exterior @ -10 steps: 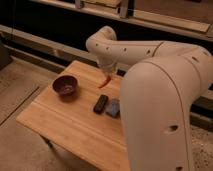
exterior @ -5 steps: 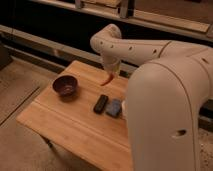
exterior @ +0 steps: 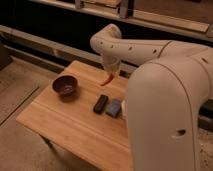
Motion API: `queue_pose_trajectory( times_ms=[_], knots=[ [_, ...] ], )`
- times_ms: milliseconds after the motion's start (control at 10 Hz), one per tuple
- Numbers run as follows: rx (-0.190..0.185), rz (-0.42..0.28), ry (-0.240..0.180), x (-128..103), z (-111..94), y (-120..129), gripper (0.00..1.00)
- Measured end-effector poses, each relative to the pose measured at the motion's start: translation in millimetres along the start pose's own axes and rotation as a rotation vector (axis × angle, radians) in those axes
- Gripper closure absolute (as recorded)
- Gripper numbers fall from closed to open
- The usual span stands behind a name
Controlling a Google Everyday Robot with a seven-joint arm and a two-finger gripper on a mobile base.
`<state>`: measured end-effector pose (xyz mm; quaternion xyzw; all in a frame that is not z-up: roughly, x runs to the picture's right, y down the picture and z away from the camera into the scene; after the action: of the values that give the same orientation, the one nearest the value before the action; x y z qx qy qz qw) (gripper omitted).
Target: Place the pepper in the ceramic cup
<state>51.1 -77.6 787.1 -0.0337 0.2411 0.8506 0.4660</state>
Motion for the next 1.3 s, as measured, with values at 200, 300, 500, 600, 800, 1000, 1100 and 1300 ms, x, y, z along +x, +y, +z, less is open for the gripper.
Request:
queue_pose_trajectory(
  times_ms=[200, 300, 500, 600, 800, 1000, 1100, 1300],
  knots=[
    [-0.001, 0.000, 0.001, 0.5, -0.2, 0.1, 1.00],
    [-0.010, -0.004, 0.004, 3.5, -2.2, 1.7, 1.00],
    [-0.016, -0.008, 0.005, 5.6, -3.6, 3.5, 1.00],
    [-0.017, -0.008, 0.005, 5.5, -4.1, 3.7, 1.00],
    [-0.016, -0.009, 0.005, 5.7, -3.4, 3.6, 1.00],
    [-0.016, -0.008, 0.005, 5.6, -3.6, 3.5, 1.00],
    [-0.016, -0.008, 0.005, 5.5, -3.8, 3.6, 1.00],
    [-0.017, -0.008, 0.005, 5.5, -3.5, 3.7, 1.00]
  ],
)
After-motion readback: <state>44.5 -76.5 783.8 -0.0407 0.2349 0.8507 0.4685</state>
